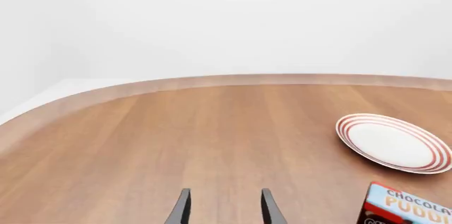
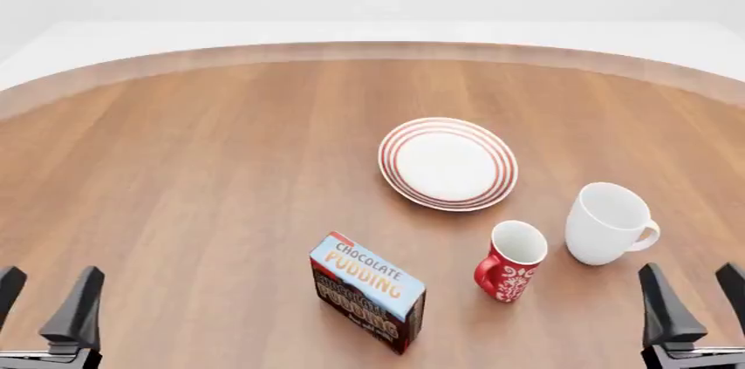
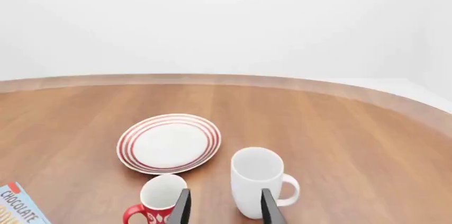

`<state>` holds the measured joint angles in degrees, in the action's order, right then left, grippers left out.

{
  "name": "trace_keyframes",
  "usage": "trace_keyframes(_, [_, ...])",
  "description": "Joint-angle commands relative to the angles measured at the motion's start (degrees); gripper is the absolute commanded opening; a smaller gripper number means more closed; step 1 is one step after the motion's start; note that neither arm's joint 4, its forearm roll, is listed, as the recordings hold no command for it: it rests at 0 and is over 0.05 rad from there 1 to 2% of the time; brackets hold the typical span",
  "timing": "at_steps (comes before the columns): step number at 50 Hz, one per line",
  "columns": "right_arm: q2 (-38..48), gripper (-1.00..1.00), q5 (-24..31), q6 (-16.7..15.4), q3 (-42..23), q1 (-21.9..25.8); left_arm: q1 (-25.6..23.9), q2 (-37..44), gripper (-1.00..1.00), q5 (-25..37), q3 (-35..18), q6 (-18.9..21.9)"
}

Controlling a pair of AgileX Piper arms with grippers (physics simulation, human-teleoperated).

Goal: Put the chocolate pudding to the right of the plate.

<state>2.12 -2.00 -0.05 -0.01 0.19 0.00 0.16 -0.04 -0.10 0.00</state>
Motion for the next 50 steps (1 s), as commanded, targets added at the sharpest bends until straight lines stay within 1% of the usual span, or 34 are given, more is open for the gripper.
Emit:
trace_keyframes(1, [5.5,1.00,-5.3,0.0,0.0,0.6,0.0,0.3,1.00,-0.1,-0.1,0.0])
trace_keyframes(11, [12.1,1.00,-11.9,0.3,0.0,0.9,0.0,0.3,1.00,-0.1,-0.1,0.0])
trace_keyframes(12, [17.9,1.00,-21.8,-0.9,0.0,8.9,0.0,0.3,1.00,-0.1,-0.1,0.0])
trace_keyframes(13, [38.0,1.00,-38.7,0.9,-2.0,2.0,0.0,0.3,1.00,-0.1,-0.1,0.0])
trace_keyframes(14, [43.2,1.00,-43.6,0.6,-2.7,2.4,0.0,0.3,1.00,-0.1,-0.1,0.0])
trace_keyframes(15, [43.6,1.00,-44.1,0.6,-2.7,2.4,0.0,0.3,1.00,-0.1,-0.1,0.0])
trace_keyframes(16, [44.2,1.00,-46.5,0.1,-2.5,3.7,0.0,0.3,1.00,-0.1,-0.1,0.0])
trace_keyframes(18, [39.8,1.00,-42.1,-0.6,-2.0,4.2,0.0,0.3,1.00,-0.1,-0.1,0.0])
trace_keyframes(19, [39.6,1.00,-41.9,-0.6,-2.0,4.2,0.0,0.3,1.00,-0.1,-0.1,0.0])
trace_keyframes(21, [28.5,1.00,-32.3,0.4,-1.9,3.2,0.0,0.3,1.00,-0.1,-0.1,0.0])
trace_keyframes(22, [31.8,1.00,-33.8,0.6,-2.8,2.6,0.0,0.3,1.00,-0.1,-0.1,0.0])
trace_keyframes(23, [32.0,1.00,-34.0,0.6,-2.8,2.6,0.0,0.3,1.00,-0.1,-0.1,0.0])
trace_keyframes(24, [32.7,1.00,-32.2,0.9,-4.3,2.1,0.0,0.3,1.00,-0.1,-0.1,0.0])
trace_keyframes(26, [29.8,1.00,-27.5,0.6,-5.8,2.2,0.0,0.3,1.00,-0.1,-0.1,0.0])
trace_keyframes(28, [30.2,1.00,-26.5,0.3,-6.9,2.3,0.0,0.3,1.00,-0.1,-0.1,0.0])
trace_keyframes(29, [28.5,1.00,-23.5,0.5,-8.0,2.6,0.0,0.3,1.00,-0.1,-0.1,0.0])
trace_keyframes(30, [28.3,1.00,-23.3,0.5,-8.0,2.6,0.0,0.3,1.00,-0.1,-0.1,0.0])
trace_keyframes(31, [26.4,1.00,-19.5,0.1,-9.9,2.9,0.0,0.3,1.00,-0.1,-0.1,0.0])
trace_keyframes(32, [24.4,1.00,-16.6,0.6,-11.1,3.3,0.0,0.3,1.00,-0.1,-0.1,0.0])
trace_keyframes(34, [23.2,1.00,-12.2,-0.5,-14.2,4.1,0.0,0.3,1.00,-0.1,-0.1,0.0])
trace_keyframes(35, [22.5,1.00,-8.5,-0.8,-17.3,4.5,0.0,0.3,1.00,-0.1,-0.1,0.0])
trace_keyframes(37, [20.9,1.00,-3.4,-1.2,-20.9,5.2,0.0,0.3,1.00,-0.1,-0.1,0.0])
trace_keyframes(38, [20.9,1.00,-2.3,-1.2,-22.2,5.2,0.0,0.3,1.00,-0.1,-0.1,0.0])
trace_keyframes(39, [20.4,1.00,0.4,-1.5,-24.5,5.7,0.0,0.3,1.00,-0.1,-0.1,0.0])
trace_keyframes(41, [21.9,1.00,2.6,-1.8,-27.8,6.2,0.0,0.3,1.00,-0.1,-0.1,0.0])
trace_keyframes(42, [23.0,1.00,4.3,-1.3,-30.4,6.6,0.0,0.3,1.00,-0.1,-0.1,0.0])
trace_keyframes(43, [23.3,1.00,6.2,-2.6,-32.4,7.0,0.0,0.3,1.00,-0.1,-0.1,0.0])
trace_keyframes(44, [22.7,1.00,9.7,-2.9,-34.5,8.0,0.0,0.3,1.00,-0.1,-0.1,0.0])
trace_keyframes(45, [22.0,1.00,12.2,-2.4,-36.7,8.8,0.0,0.3,1.00,-0.1,-0.1,0.0])
trace_keyframes(46, [22.1,1.00,14.7,-3.0,-39.0,8.4,0.0,0.3,1.00,-0.1,-0.1,0.0])
trace_keyframes(47, [22.3,1.00,17.3,-3.4,-41.2,9.5,0.0,0.3,1.00,-0.1,-0.1,0.0])
trace_keyframes(48, [22.3,1.00,17.3,-3.4,-41.2,9.5,0.0,0.3,1.00,-0.1,-0.1,0.0])
trace_keyframes(49, [22.6,1.00,21.7,-5.4,-45.0,9.1,0.0,0.3,1.00,-0.1,-0.1,0.0])
trace_keyframes(50, [22.6,1.00,21.7,-5.4,-45.0,9.1,0.0,0.3,1.00,-0.1,-0.1,0.0])
